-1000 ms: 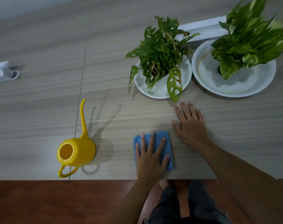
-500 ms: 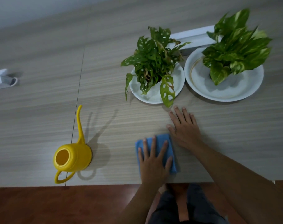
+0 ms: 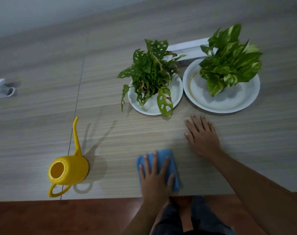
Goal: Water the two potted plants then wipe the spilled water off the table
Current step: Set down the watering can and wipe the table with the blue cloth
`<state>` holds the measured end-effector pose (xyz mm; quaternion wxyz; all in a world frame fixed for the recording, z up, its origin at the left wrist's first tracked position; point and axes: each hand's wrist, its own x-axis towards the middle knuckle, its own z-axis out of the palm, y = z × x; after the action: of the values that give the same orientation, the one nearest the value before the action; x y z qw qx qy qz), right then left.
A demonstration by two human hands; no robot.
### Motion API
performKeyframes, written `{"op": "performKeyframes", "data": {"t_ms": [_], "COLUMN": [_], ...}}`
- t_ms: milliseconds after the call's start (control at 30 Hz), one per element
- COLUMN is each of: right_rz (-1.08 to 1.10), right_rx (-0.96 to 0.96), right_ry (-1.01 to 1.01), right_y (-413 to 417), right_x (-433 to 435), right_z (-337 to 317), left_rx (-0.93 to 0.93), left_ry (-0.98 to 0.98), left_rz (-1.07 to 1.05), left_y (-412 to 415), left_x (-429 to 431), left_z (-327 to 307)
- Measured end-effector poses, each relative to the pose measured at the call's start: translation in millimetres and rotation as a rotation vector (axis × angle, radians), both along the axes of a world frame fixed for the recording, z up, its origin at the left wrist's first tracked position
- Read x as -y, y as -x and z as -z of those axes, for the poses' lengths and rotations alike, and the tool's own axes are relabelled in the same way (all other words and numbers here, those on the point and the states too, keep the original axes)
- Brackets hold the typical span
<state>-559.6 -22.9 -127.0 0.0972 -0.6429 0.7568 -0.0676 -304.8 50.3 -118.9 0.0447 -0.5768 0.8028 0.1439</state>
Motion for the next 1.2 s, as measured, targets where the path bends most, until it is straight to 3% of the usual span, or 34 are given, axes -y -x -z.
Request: {"op": "performKeyframes", "data": {"t_ms": [133, 267, 400, 533, 667, 767, 900, 1033, 1200], "right_rz": [-0.024, 0.001, 0.013, 0.014, 0.013, 0.016, 0.013, 0.014, 0.002], "right_rx": [0.003, 0.022, 0.055, 0.049, 0.030, 0.031, 0.028, 0.031, 0.031], "right_ry": [-0.006, 0.002, -0.001, 0.002, 0.002, -0.002, -0.022, 0.000, -0.005], "right_y": [4.9, 4.5, 5.6, 5.4, 5.3, 5.5, 5.9, 5.6, 6.0], "right_x": [-3.0, -2.1, -2.2, -0.8, -0.6, -1.3, -1.9, -2.2, -3.1], "right_z": [5.3, 7.2, 10.2, 13.6, 16.0, 14.9, 12.2, 14.3, 14.9], "left_rx": [-0.053, 0.042, 0.078, -0.012, -0.037, 0.054, 0.081, 0.008, -0.016], "left_ry": [0.002, -0.001, 0.058, 0.024, 0.069, 0.042, 0.096, 0.053, 0.063], "left_rz": [0.095, -0.111, -0.212, -0.022, 0.139, -0.031, -0.227, -0.060, 0.104], "left_y": [35.9, -11.0, -43.2, 16.4, 44.2, 4.7, -38.2, 11.7, 45.8], "left_x": [51.3, 99.1, 40.0, 0.4, 61.4, 98.5, 47.3, -3.5, 66.3], "left_z": [-5.0, -2.7, -2.7, 0.6, 4.3, 5.3, -0.3, 3.3, 3.3]}}
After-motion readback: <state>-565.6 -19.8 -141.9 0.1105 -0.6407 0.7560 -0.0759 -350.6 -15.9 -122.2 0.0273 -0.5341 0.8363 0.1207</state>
